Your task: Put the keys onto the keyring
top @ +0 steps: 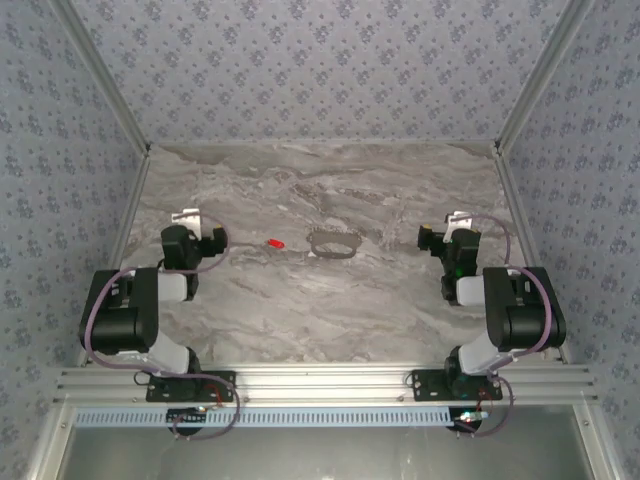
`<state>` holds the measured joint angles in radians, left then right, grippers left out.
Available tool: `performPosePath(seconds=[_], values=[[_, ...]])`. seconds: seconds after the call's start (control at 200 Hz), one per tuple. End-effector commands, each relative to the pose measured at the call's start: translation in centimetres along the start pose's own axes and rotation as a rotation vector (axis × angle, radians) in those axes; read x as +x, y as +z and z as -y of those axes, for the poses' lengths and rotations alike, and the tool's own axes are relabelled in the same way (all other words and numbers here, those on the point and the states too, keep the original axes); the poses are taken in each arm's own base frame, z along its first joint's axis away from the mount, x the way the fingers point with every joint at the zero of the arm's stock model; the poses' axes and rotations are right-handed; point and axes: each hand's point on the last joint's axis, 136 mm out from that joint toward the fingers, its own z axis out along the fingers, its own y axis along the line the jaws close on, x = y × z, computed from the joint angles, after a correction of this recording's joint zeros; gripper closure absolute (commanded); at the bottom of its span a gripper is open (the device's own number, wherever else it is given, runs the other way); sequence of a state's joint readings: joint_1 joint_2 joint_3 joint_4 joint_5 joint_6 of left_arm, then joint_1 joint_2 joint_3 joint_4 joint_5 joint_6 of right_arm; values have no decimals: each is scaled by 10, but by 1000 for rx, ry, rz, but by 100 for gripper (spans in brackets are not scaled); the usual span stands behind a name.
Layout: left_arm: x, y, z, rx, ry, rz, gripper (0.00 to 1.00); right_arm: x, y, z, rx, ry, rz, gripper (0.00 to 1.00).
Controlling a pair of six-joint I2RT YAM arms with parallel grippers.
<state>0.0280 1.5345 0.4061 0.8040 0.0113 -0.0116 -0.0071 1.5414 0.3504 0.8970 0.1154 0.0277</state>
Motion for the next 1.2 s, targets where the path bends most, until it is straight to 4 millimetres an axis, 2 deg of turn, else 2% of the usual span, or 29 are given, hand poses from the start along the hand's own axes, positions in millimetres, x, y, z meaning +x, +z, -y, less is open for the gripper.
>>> performPosePath(seconds=[0.0,1.024,1.104,1.199], values=[[-6,1,1,11,-3,15,2,-7,2,1,0,-16,18,0],[-6,1,1,17,-7,14,2,-3,2,-3,-34,-8,2,0],[-9,0,4,32,-1,11,2,-10,-3,0,-27,2,12,0],[-22,0,4,31,-4,-41,2,-23,-11,3,-8,0,5,0]])
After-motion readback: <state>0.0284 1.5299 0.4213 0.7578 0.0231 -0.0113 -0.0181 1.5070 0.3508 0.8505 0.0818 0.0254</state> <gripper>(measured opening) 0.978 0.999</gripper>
